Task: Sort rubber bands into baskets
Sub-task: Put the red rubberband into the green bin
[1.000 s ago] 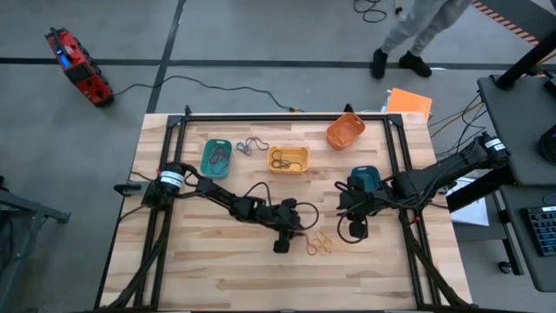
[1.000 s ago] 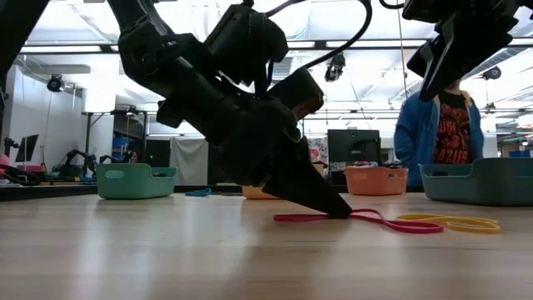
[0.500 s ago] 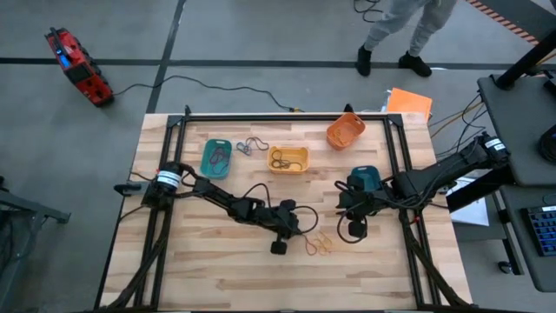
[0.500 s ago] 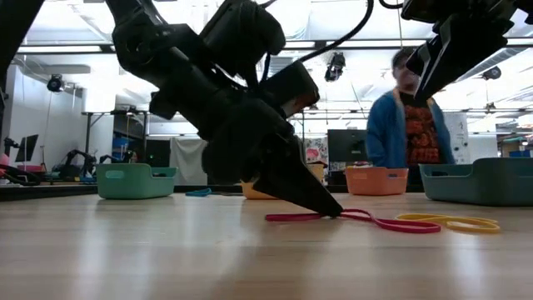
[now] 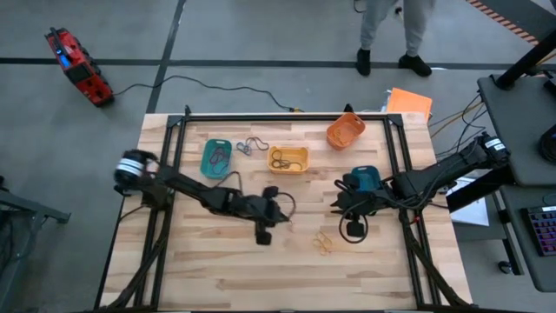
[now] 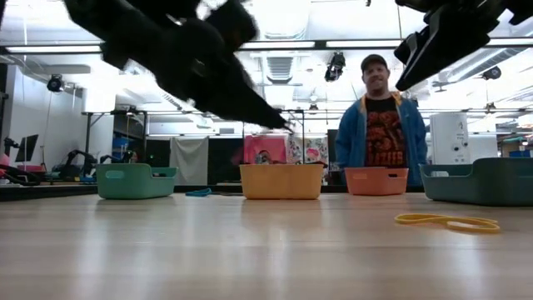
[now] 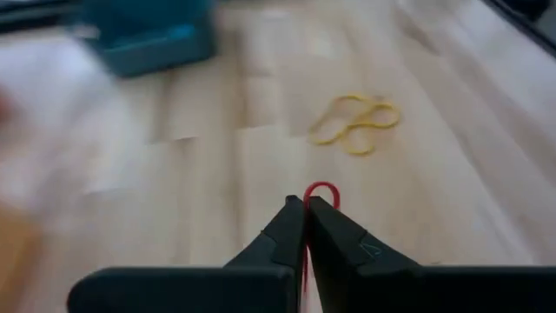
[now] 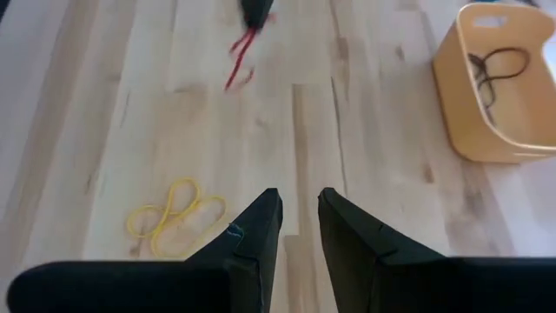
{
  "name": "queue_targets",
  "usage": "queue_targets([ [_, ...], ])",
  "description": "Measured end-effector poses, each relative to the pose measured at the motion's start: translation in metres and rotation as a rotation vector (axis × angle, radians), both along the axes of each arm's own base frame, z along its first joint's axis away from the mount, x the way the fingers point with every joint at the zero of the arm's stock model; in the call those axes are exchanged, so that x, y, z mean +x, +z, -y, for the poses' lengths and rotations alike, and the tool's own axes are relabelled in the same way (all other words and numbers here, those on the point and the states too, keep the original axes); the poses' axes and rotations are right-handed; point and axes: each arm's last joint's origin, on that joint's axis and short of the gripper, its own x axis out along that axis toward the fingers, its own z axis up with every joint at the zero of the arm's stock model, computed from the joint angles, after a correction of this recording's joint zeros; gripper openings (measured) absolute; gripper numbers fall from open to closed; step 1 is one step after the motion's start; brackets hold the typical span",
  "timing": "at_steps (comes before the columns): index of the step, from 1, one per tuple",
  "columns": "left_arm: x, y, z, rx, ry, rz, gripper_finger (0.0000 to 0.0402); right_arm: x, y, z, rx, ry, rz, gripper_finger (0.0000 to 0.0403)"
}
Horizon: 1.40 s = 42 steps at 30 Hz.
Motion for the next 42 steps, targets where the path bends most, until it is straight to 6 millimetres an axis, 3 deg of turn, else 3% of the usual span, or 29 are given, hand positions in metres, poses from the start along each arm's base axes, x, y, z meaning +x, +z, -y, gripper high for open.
queue_targets([
  [5,-0.043,0.024,-0.018,0.093,0.248,0.061,0.0000,0.001,0.001,0.001,-0.045,-0.007,0.026,0.0077],
  [11,-0.098,0.036,-0.051,0.250,0.625,0.003,0.0000,0.004,0.004,0.001,-0.061,0.006,0.068,0.0077],
  [15,-0.128,0.035,-0.076,0.218,0.785,-0.040,0.0000,0.005,0.005,0.000,-0.074,0.012,0.083,0.0077],
  [19,-0.150,0.032,-0.102,0.081,0.946,-0.075,0.0000,0.005,0.006,0.001,-0.097,-0.007,0.089,0.0077],
  [23,-0.159,0.028,-0.117,-0.032,0.983,-0.096,0.0000,0.006,0.006,0.002,-0.113,-0.020,0.095,0.0077],
  [42,-0.178,0.015,-0.153,0.018,1.190,-0.291,0.0000,0.007,0.007,0.001,-0.110,-0.019,0.114,0.0077],
])
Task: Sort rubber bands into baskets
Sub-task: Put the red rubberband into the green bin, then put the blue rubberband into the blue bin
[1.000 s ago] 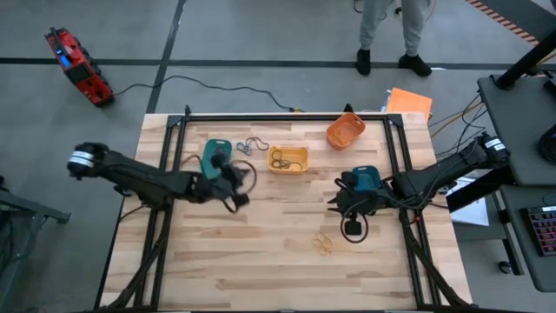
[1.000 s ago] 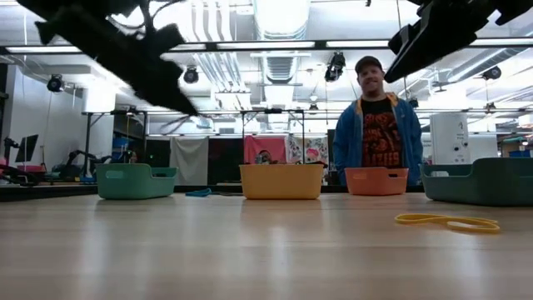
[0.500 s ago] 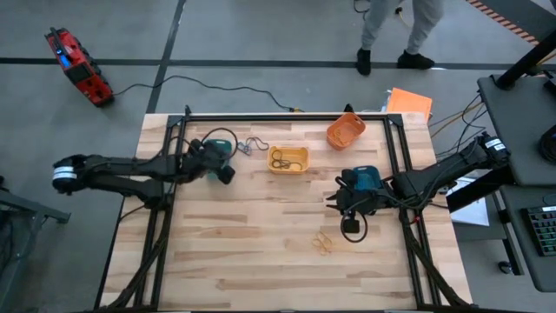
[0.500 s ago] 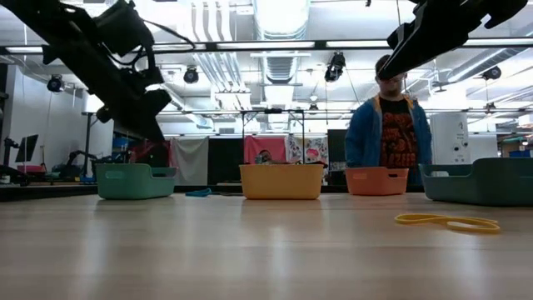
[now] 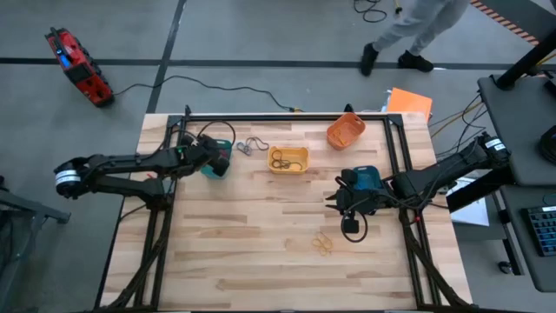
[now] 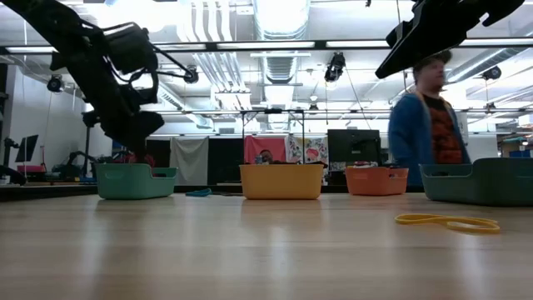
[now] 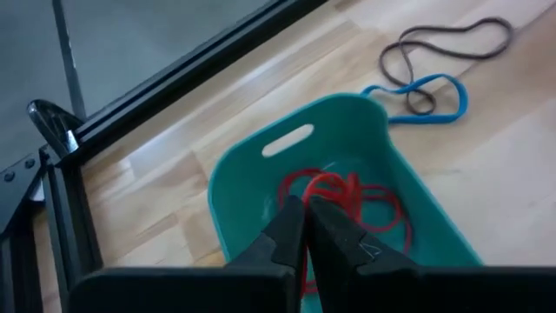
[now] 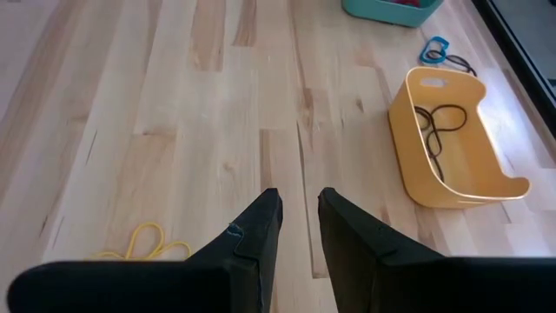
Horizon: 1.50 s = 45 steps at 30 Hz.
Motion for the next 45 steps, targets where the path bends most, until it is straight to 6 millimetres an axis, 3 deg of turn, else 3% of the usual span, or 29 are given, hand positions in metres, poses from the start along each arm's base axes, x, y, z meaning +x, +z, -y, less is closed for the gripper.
queue_targets([
  [6,0.003,-0.004,-0.001,-0.007,0.007,-0.008,0.0008,0.000,0.000,0.000,-0.010,-0.012,0.003,0.0077],
  [19,0.008,-0.008,0.003,-0.020,-0.003,-0.002,0.0125,0.001,0.001,0.000,-0.003,-0.014,0.018,0.0077],
  [29,0.030,0.014,0.026,0.076,-0.243,0.190,0.0130,0.006,0.003,0.016,0.025,-0.222,0.085,0.0077],
  [33,0.040,0.027,0.018,0.072,-0.370,0.174,0.0125,0.008,0.003,0.027,0.032,-0.277,0.086,0.0077],
  [39,0.054,0.037,-0.005,0.021,-0.694,0.106,0.0123,0.010,0.003,0.044,-0.002,-0.325,0.078,0.0077],
  [45,0.069,0.025,-0.043,-0.049,-0.609,0.048,0.0123,0.012,0.003,0.064,-0.016,-0.397,0.073,0.0077],
])
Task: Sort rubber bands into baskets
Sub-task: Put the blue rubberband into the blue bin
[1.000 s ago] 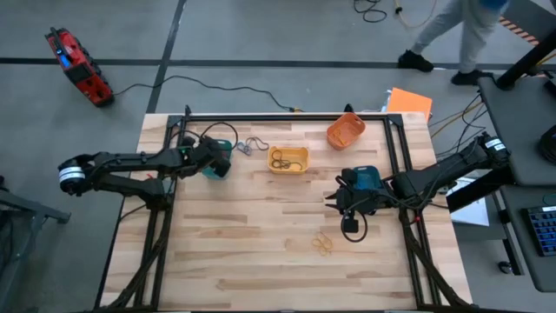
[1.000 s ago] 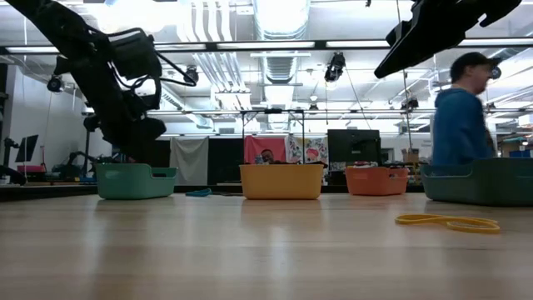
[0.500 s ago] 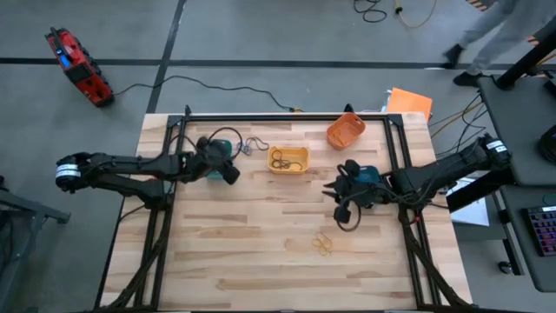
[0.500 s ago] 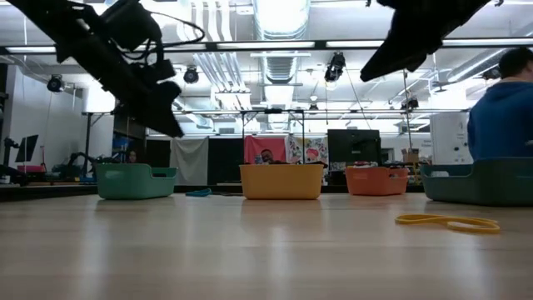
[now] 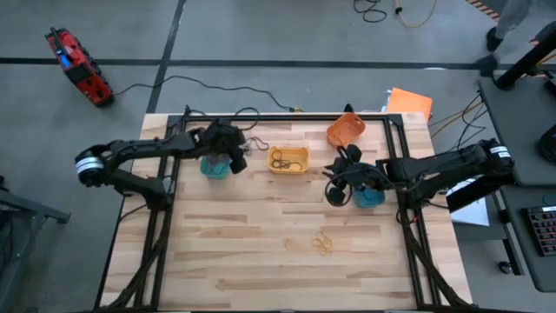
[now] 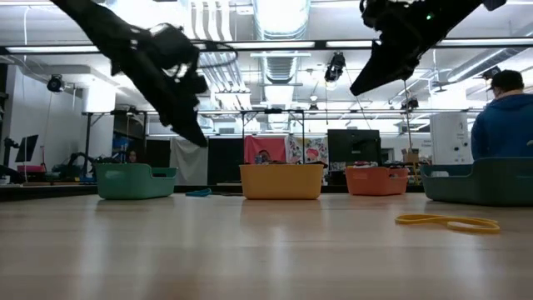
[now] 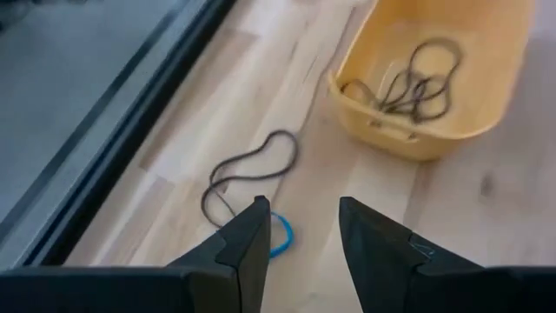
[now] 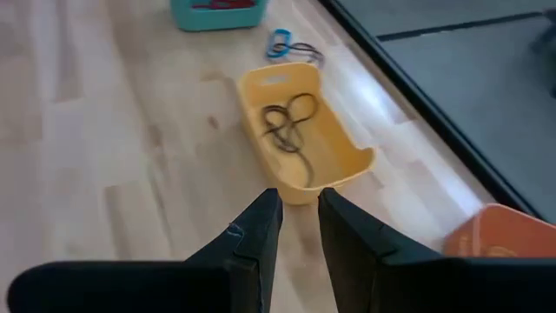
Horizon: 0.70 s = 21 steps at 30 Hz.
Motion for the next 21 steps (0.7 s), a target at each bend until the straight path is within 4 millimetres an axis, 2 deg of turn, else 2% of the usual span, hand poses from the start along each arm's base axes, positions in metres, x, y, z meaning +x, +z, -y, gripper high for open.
queue_targets([
  [9,0.025,-0.036,-0.016,-0.022,-0.043,-0.161,0.0123,-0.001,0.000,0.023,-0.010,-0.089,-0.006,0.0077],
  [16,0.028,-0.057,-0.025,-0.051,-0.035,-0.234,0.0123,-0.001,0.000,0.025,-0.022,-0.084,-0.016,0.0077],
  [21,0.029,-0.071,-0.031,-0.023,0.034,-0.303,0.0123,-0.001,0.000,0.025,-0.025,-0.082,-0.017,0.0077],
])
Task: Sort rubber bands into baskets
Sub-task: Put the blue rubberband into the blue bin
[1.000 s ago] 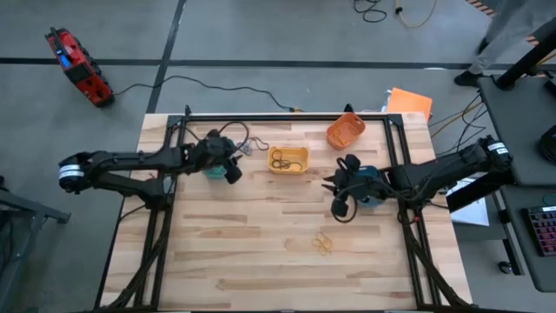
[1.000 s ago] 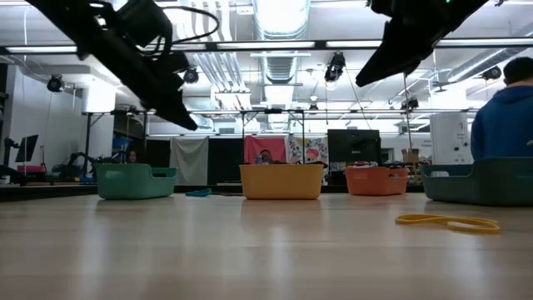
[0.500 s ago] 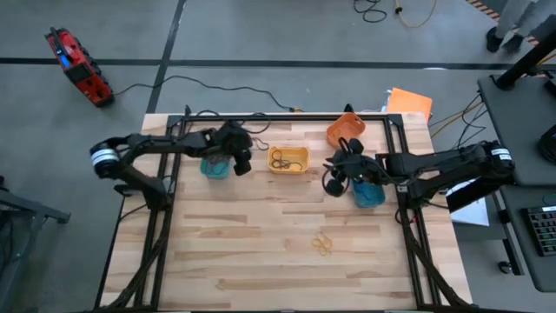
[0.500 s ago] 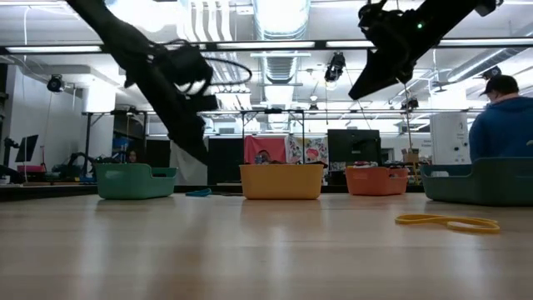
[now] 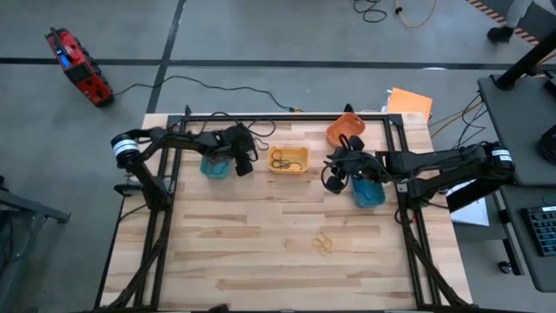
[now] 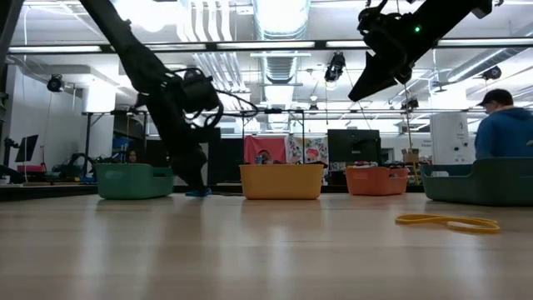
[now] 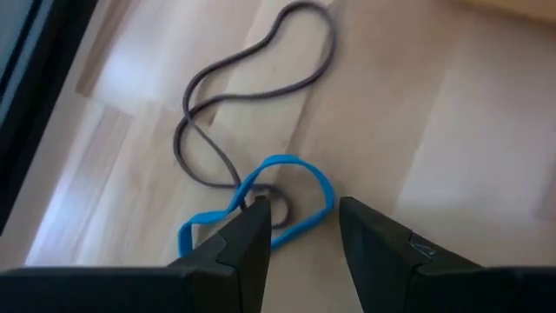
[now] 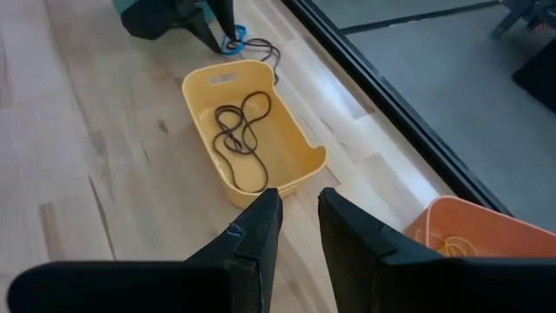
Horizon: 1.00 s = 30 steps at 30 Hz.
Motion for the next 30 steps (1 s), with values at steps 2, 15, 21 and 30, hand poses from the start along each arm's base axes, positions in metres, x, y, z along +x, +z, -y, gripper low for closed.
queue_targets([
  [2,0.001,-0.004,-0.001,-0.002,0.000,-0.008,0.0123,0.000,0.000,0.000,-0.002,0.002,-0.002,0.0077],
  [15,0.000,-0.003,0.000,-0.011,-0.009,-0.001,0.0123,0.000,0.000,0.000,-0.010,0.008,-0.007,0.0077],
  [21,-0.001,0.004,0.001,-0.005,-0.013,0.015,0.0123,0.000,0.000,0.000,-0.010,0.008,-0.007,0.0077],
  [30,0.010,0.022,-0.003,-0.075,-0.149,0.066,0.0123,0.000,0.000,0.000,-0.015,0.012,-0.011,0.0077],
])
